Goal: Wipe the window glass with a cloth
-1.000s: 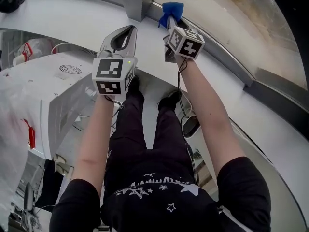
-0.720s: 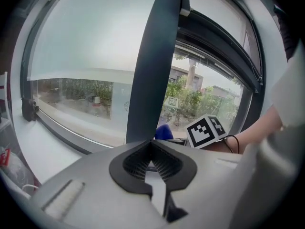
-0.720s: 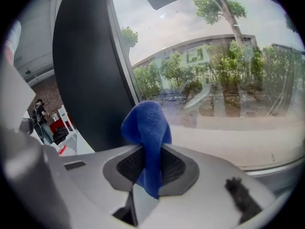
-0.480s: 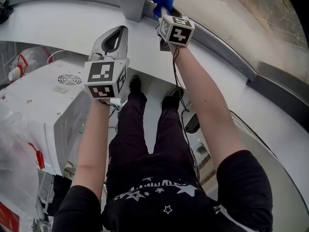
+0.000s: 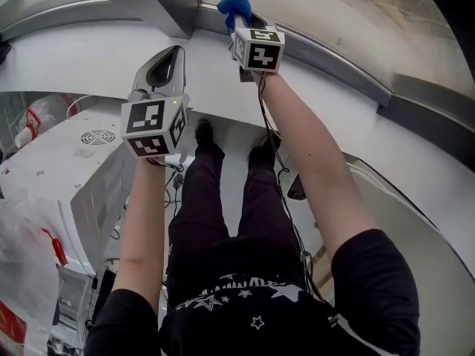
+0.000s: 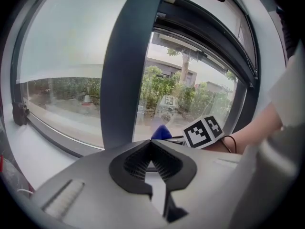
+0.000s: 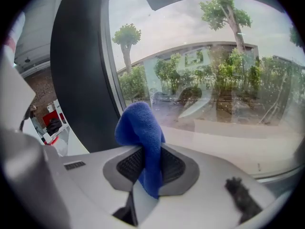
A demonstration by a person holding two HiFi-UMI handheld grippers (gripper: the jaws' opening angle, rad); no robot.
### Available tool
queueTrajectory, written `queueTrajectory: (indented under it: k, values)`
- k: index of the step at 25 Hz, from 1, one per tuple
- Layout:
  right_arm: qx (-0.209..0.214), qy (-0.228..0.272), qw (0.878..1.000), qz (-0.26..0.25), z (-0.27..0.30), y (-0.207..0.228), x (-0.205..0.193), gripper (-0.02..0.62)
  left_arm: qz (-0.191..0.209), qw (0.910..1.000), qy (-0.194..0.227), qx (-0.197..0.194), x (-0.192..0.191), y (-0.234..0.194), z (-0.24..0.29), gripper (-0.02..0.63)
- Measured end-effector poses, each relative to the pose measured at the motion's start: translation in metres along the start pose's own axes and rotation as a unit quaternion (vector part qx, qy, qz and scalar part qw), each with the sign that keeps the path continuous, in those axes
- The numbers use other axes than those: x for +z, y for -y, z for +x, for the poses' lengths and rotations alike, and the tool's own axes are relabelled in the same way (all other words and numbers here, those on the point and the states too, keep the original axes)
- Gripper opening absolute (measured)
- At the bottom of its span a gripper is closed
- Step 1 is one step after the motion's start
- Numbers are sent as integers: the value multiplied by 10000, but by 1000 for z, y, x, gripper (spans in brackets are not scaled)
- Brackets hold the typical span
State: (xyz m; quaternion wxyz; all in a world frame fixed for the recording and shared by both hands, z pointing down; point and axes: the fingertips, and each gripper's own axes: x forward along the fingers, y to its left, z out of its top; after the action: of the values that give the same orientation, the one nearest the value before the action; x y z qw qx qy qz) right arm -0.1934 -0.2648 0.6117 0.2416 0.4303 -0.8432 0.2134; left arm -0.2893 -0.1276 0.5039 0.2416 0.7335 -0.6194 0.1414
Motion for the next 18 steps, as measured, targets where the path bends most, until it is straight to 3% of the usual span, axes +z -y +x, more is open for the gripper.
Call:
queueTrajectory:
  k: [10, 18]
  values:
    - [-723, -55, 9969, 303, -83, 141, -49, 75, 333, 9972, -218, -631, -7, 119, 45, 9]
    - [-1513, -15, 9858, 734, -165, 268, -95, 75, 626, 9895, -368, -1249, -21, 228, 84, 8]
